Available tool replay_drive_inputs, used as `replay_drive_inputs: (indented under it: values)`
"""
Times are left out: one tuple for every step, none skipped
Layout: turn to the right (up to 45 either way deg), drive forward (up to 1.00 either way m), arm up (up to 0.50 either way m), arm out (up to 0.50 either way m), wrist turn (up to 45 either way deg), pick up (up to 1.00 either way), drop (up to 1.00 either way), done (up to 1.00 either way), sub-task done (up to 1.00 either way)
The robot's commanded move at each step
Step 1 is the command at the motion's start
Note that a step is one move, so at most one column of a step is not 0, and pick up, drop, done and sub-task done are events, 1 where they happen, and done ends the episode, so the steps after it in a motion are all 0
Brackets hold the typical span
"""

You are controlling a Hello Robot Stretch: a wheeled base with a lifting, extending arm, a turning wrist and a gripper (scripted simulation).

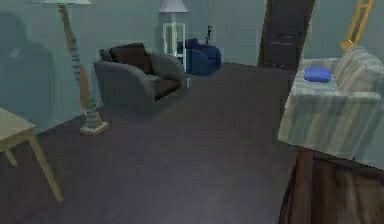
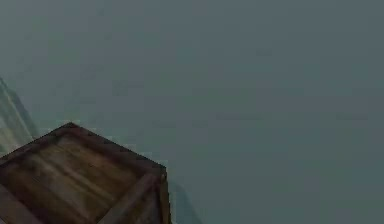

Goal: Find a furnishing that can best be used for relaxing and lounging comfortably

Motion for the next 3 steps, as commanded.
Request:
replay_drive_inputs:
  values:
    - [-45.0,0.0,0.0,0.0,0.0,0.0,0.0,0.0,0.0]
    - [-45.0,0.0,0.0,0.0,0.0,0.0,0.0,0.0,0.0]
    - [0.0,0.15,0.0,0.0,0.0,0.0,0.0,0.0,0.0]
